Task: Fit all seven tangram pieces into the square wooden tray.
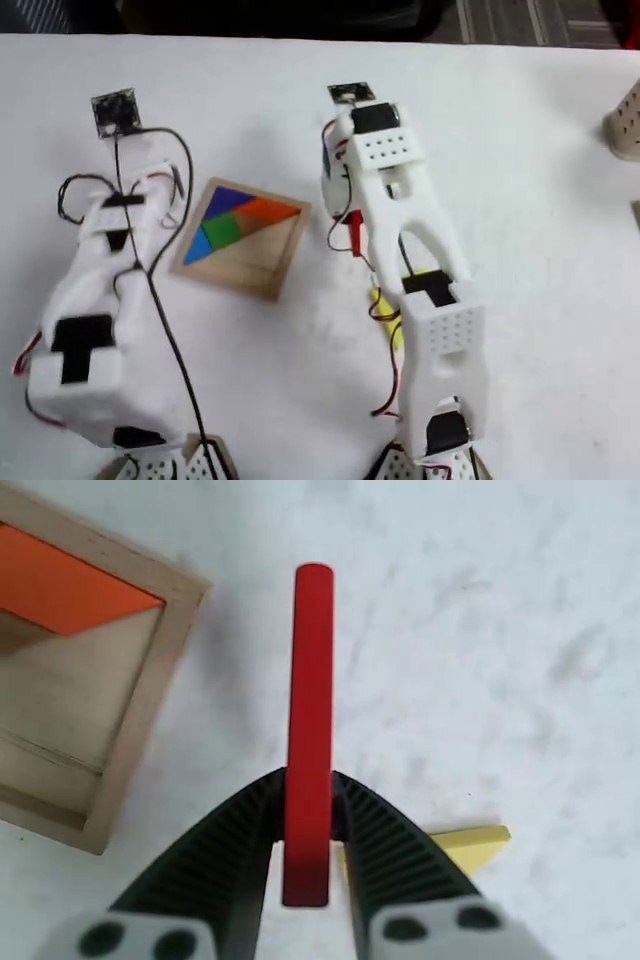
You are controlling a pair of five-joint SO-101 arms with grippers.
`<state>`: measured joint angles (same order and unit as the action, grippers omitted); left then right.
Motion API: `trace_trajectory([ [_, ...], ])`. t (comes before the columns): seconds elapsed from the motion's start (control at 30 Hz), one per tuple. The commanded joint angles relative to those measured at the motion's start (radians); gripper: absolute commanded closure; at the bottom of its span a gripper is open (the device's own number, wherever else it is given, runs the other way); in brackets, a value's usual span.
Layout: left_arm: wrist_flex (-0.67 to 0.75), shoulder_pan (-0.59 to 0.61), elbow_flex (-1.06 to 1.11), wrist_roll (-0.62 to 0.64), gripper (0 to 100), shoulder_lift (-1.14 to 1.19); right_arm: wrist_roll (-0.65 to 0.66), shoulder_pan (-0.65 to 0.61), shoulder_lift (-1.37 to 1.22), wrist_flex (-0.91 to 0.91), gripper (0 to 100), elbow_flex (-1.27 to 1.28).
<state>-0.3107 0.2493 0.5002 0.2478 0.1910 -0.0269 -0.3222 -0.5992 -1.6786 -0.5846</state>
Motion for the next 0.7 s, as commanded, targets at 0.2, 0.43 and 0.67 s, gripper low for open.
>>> trace_trajectory([
  [0.2,-0.149,-0.048,-0.296,0.020,98,0.216,0.028,0.027,0.076,0.111,98.1,0.173],
  [0.43,-0.333,-0.064,-0.371,-0.002,98,0.263,0.041,0.070,0.076,0.108,98.1,0.187],
  [0.67,-0.557,-0.099,-0.387,-0.290,98,0.232,0.046,0.077,0.150,0.116,98.1,0.245],
])
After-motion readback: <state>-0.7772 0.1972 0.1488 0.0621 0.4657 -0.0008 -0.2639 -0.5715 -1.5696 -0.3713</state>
